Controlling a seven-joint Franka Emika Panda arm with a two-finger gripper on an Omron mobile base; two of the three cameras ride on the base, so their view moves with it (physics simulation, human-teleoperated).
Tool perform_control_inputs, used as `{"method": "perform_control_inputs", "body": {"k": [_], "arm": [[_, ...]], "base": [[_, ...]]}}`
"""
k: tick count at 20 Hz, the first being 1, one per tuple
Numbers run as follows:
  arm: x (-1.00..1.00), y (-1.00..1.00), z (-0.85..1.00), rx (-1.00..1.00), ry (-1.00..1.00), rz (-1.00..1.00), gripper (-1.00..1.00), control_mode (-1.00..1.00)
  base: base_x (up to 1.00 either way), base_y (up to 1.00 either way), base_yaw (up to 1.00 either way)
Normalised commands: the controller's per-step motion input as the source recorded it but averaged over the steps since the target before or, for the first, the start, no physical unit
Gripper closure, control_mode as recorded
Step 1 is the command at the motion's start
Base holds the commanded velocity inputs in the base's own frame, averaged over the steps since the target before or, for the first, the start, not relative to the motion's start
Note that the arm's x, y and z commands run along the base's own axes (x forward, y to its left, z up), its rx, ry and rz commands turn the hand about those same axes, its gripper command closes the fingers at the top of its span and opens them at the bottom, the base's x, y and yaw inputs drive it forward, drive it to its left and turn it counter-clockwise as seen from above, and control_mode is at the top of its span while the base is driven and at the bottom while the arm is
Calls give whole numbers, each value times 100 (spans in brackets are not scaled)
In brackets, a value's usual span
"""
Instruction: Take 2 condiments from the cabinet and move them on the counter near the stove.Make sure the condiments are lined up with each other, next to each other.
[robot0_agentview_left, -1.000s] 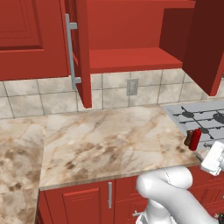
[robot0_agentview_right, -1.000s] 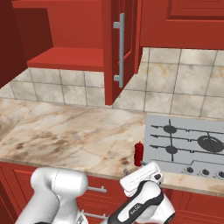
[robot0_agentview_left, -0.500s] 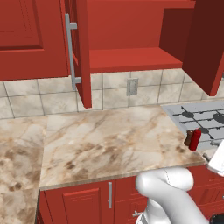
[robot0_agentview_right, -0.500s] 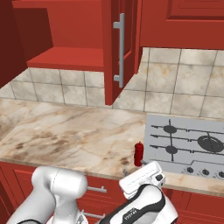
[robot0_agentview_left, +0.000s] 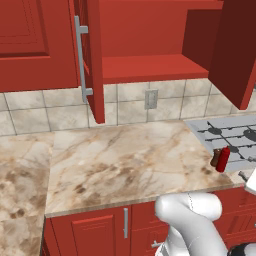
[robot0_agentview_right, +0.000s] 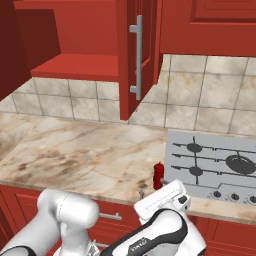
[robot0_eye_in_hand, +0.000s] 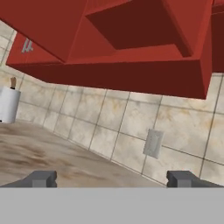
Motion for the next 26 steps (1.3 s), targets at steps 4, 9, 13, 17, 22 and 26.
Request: {"method": "perform_control_inputs", "body": {"k": [4,9,13,17,22,26], "arm": [[-16,0,51,-5,0,0,-100,-100],[-20,13,36,-9,5,0,-100,-100],[-25,31,33,-11,8,0,-100,-100],[-21,36,39,-12,11,0,-100,-100],[-22,42,47,-14,15,0,-100,-100],[-20,46,46,-11,19,-4,-100,-100]], "base": [[0,0,0],[0,0,0],[0,0,0],[0,0,0],[0,0,0],[0,0,0]]}}
